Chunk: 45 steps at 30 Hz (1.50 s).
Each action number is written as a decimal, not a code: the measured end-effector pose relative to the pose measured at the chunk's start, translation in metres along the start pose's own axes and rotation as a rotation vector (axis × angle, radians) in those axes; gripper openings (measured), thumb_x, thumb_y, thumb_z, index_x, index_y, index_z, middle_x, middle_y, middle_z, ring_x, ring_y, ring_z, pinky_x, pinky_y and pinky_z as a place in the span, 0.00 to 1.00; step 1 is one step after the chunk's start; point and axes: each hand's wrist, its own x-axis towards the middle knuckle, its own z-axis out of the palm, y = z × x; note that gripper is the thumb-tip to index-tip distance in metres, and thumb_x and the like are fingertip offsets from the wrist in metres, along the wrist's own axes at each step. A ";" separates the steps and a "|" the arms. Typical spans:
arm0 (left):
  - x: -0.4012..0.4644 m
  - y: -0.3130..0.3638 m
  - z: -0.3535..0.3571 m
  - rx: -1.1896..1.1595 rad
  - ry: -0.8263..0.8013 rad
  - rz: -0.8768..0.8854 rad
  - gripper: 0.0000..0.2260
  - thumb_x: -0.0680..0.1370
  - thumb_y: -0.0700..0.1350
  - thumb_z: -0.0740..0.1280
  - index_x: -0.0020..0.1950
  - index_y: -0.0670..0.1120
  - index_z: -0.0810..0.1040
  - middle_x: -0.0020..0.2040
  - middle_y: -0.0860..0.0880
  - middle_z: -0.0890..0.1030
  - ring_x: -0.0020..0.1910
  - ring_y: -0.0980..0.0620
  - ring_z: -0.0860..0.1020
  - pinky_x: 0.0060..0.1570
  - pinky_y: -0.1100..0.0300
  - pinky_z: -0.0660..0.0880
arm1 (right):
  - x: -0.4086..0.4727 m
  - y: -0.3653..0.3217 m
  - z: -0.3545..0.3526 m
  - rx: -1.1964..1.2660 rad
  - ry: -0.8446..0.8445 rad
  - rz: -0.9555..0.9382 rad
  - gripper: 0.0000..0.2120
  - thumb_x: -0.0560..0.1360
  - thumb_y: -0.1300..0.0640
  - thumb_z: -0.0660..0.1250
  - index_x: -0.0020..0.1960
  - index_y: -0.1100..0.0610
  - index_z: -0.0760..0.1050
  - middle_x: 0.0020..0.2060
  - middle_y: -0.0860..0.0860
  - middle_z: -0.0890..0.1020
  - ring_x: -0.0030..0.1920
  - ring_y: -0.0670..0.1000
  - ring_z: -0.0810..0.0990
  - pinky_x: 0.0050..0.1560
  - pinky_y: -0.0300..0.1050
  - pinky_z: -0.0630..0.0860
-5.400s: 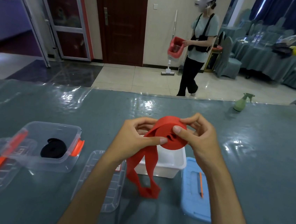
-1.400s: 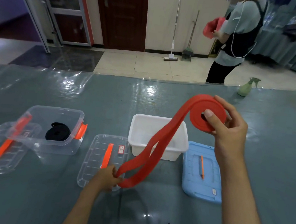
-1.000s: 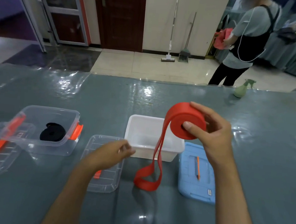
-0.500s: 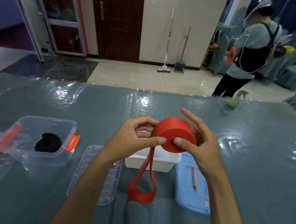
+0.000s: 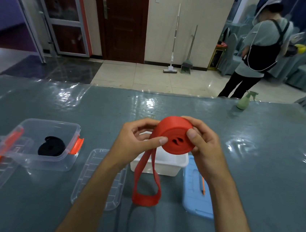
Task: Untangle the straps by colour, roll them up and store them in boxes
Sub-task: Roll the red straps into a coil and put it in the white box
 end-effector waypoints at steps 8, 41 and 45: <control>-0.002 0.000 0.003 0.004 -0.017 -0.041 0.18 0.68 0.47 0.84 0.56 0.55 0.87 0.51 0.49 0.88 0.51 0.52 0.86 0.54 0.61 0.81 | 0.003 0.003 -0.003 -0.012 0.065 -0.096 0.19 0.69 0.49 0.76 0.60 0.45 0.86 0.48 0.48 0.86 0.50 0.50 0.84 0.51 0.44 0.81; 0.001 0.008 -0.003 0.055 0.208 0.184 0.15 0.67 0.47 0.85 0.51 0.56 0.88 0.52 0.49 0.89 0.53 0.49 0.88 0.54 0.62 0.82 | 0.003 -0.003 0.012 -0.182 0.014 -0.090 0.17 0.65 0.53 0.84 0.49 0.45 0.81 0.53 0.51 0.88 0.52 0.56 0.89 0.51 0.47 0.85; -0.001 0.009 -0.003 -0.067 0.150 0.140 0.13 0.68 0.43 0.82 0.51 0.53 0.89 0.57 0.47 0.88 0.57 0.48 0.87 0.56 0.60 0.82 | 0.004 -0.013 0.014 -0.206 0.001 -0.193 0.21 0.68 0.53 0.83 0.59 0.44 0.83 0.54 0.49 0.87 0.55 0.51 0.87 0.53 0.41 0.83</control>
